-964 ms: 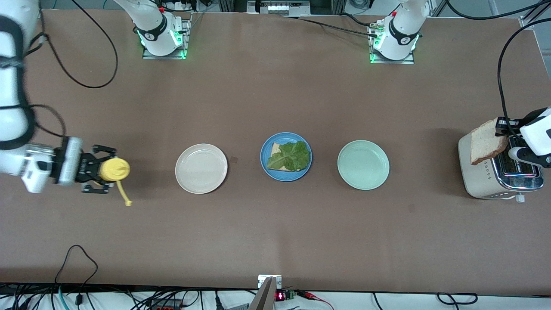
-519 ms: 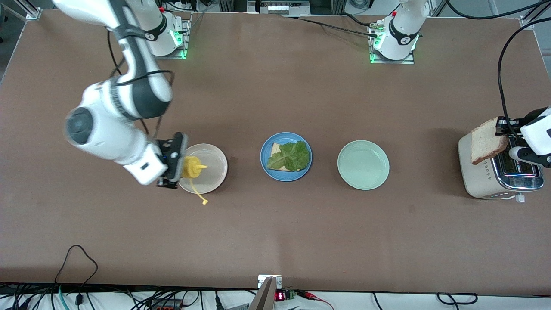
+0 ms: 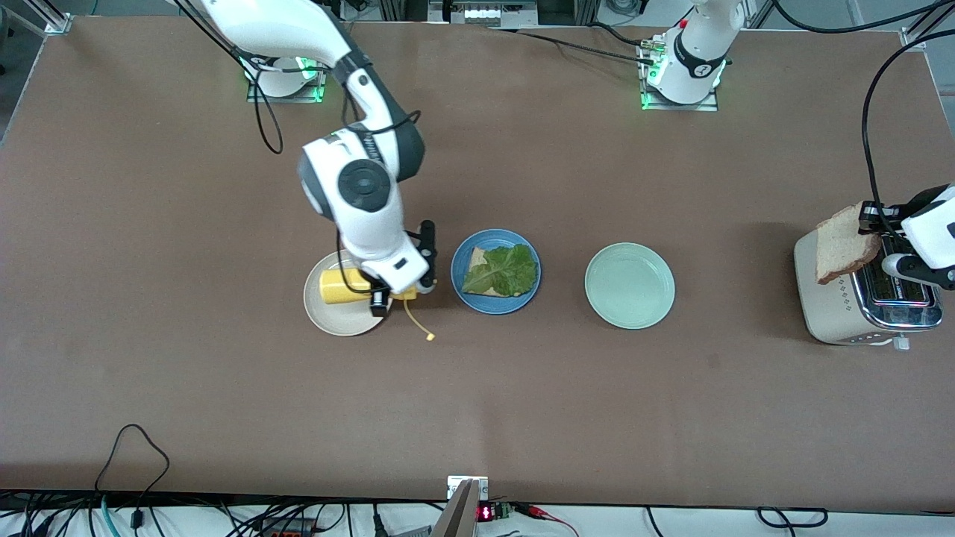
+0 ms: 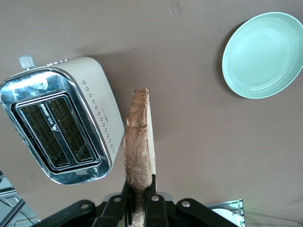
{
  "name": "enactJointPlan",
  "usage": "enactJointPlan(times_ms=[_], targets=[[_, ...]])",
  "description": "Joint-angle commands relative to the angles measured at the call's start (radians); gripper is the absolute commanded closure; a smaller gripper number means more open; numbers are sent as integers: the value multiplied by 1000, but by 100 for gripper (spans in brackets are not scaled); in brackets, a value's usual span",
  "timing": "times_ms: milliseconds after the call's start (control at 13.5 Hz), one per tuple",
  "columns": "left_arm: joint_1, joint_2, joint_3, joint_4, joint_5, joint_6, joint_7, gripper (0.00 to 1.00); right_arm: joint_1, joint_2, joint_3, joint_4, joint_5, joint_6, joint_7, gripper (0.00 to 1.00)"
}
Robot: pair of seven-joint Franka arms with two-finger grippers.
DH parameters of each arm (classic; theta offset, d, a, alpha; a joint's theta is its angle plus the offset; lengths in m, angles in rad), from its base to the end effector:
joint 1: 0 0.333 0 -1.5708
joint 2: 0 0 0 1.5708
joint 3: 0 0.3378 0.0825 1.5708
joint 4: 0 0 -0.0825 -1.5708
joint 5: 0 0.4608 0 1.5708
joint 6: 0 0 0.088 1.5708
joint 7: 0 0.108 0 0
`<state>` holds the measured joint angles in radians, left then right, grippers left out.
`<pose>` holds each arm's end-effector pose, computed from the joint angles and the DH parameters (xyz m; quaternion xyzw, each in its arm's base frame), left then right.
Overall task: Make sandwich in blue plate with both arms
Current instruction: 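Lift the yellow bottle with the right gripper over the lettuce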
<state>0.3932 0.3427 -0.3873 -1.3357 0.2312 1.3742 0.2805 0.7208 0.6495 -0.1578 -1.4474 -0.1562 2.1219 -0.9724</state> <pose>0.7036 0.0737 0.5412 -0.9806 0.1276 0.1454 0.0305 0.6698 0.4397 0.2925 0.6745 0.7292 -0.0082 0.1149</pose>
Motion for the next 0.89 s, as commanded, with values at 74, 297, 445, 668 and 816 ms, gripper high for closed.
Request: enactJointPlan(times_ms=[74,297,445,668,816], targets=[[4,-10,-2,12,-9,-21,-6,99,58,102,-20,111,-68,-40,30,100],[3,-10,-5,12,-10,-23,-9,99,112,142,-20,122,-101,-45,110,100],[1,-10,-5,12,-10,-23,-9,99,137,163,-17,130,-100,-37,159,100],[-5,-10,-7,12,-12,-44,-11,99,169,205,-19,168,-100,-66,190,100],[-4,-10,-2,12,-12,-46,-9,99,190,219,-25,168,-108,-108,233,100]])
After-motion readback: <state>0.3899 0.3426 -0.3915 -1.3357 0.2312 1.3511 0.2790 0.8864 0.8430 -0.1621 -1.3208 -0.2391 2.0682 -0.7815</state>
